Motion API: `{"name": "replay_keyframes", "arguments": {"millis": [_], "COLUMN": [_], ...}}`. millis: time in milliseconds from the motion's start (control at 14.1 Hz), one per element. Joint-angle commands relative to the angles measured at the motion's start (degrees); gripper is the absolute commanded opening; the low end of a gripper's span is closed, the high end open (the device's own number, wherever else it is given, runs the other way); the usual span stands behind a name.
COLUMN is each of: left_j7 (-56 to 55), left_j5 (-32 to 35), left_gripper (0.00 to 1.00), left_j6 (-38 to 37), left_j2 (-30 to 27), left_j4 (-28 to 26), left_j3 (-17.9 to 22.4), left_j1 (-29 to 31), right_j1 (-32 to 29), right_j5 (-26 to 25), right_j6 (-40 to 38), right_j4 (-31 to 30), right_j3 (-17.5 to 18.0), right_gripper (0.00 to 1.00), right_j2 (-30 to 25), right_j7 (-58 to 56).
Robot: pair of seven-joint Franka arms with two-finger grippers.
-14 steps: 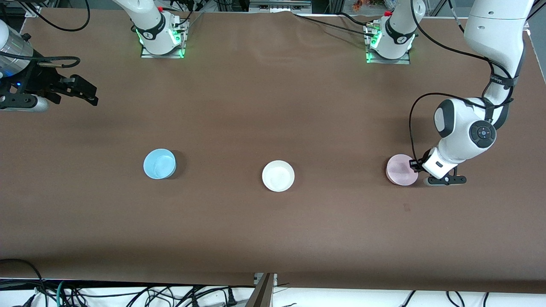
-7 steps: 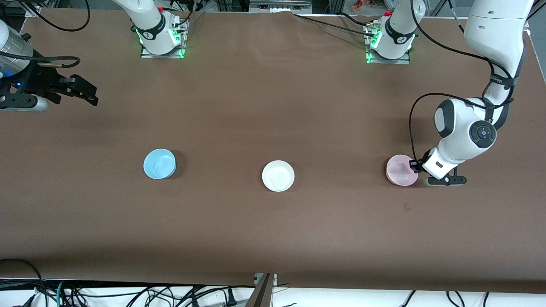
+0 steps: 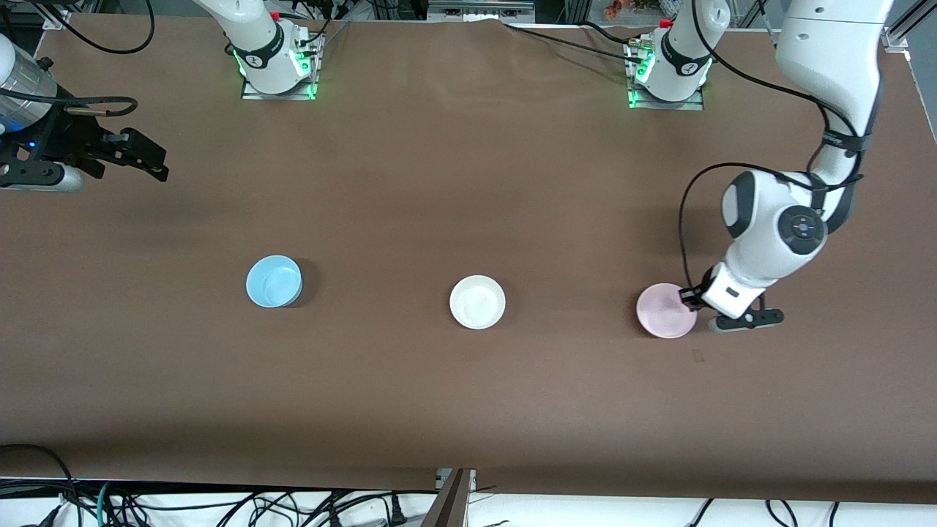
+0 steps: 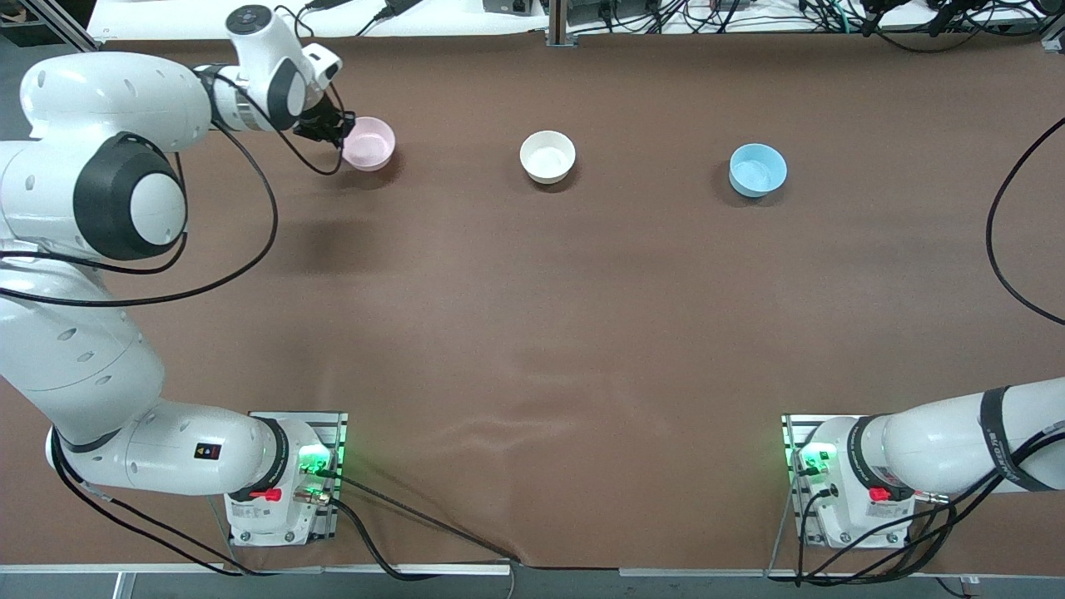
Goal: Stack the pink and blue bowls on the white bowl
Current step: 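Carry the pink bowl with the left gripper over the white bowl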
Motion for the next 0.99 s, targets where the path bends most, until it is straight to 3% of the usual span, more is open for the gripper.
{"name": "replay_keyframes", "arguments": {"millis": [0, 567, 922], "left_j7": [-10.11, -34.56, -45.72], "left_j5": [0.46, 0.28, -2.62], "left_gripper": [0.0, 0.0, 0.0], "left_j6": [-1.32, -1.23, -1.32], "left_j2": [-0.16, -0.07, 3.26], "left_j4": [1.61, 4.95, 10.92], "left_j3": [0.52, 0.08, -1.06], "left_j1": [-5.44, -17.05, -22.06], "right_j1": [0.07, 0.07, 0.07], "right_j5": [-0.36, -0.36, -0.44], "right_j6": [-0.88, -0.96, -0.96], "right_j4": [1.06, 1.06, 1.06], "right_j3": [0.05, 0.05, 0.05], "right_gripper": [1.0, 1.0, 1.0], "right_j2": [0.16, 0.16, 0.16], "right_j7": [-0.16, -0.16, -0.16]}}
